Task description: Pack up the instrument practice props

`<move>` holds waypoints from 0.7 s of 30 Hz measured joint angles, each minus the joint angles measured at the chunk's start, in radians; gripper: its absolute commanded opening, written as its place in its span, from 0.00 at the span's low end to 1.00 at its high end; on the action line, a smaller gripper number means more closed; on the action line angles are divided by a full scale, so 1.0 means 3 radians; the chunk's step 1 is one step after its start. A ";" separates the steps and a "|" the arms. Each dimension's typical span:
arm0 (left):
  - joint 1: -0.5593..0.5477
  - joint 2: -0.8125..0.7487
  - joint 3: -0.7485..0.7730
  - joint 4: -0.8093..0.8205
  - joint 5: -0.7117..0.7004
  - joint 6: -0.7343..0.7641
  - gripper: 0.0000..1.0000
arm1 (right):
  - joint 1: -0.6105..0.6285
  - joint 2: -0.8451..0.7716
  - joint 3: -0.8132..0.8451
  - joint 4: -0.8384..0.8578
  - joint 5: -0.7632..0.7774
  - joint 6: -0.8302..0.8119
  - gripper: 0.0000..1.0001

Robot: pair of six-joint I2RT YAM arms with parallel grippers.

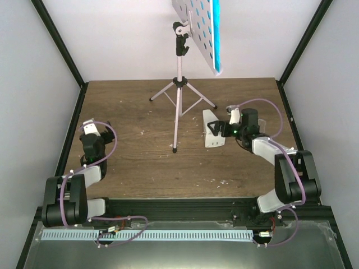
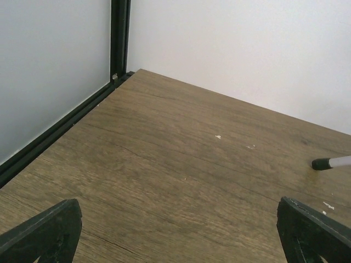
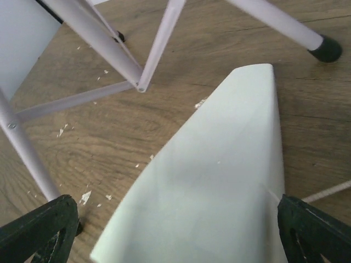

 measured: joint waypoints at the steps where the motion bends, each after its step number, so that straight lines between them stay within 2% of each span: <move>1: 0.0000 0.0005 0.0000 0.0003 0.0009 0.0000 0.98 | 0.0052 -0.0045 -0.0032 0.0010 0.0048 -0.0009 1.00; 6: 0.0000 0.0013 -0.0013 0.0004 0.0023 0.0000 0.97 | 0.0126 -0.0537 -0.0254 0.0019 0.0509 0.0023 1.00; 8: -0.0013 -0.0009 -0.0015 -0.0010 0.0043 0.0000 0.94 | 0.0118 -0.0760 -0.0277 0.0006 0.0754 0.0052 1.00; 15: -0.0385 -0.0496 0.0121 -0.0415 0.0192 0.0134 0.90 | 0.0117 -0.1208 -0.0277 -0.0060 0.1481 0.0189 1.00; 18: -0.0490 -0.0665 0.0348 -0.0750 0.0362 0.0121 0.88 | 0.0117 -0.1200 -0.0286 -0.0099 0.1558 0.0233 1.00; 21: -0.0752 -0.0746 0.0696 -0.1253 0.0524 0.0053 0.88 | 0.0117 -0.1119 -0.0286 -0.0106 0.1373 0.0238 1.00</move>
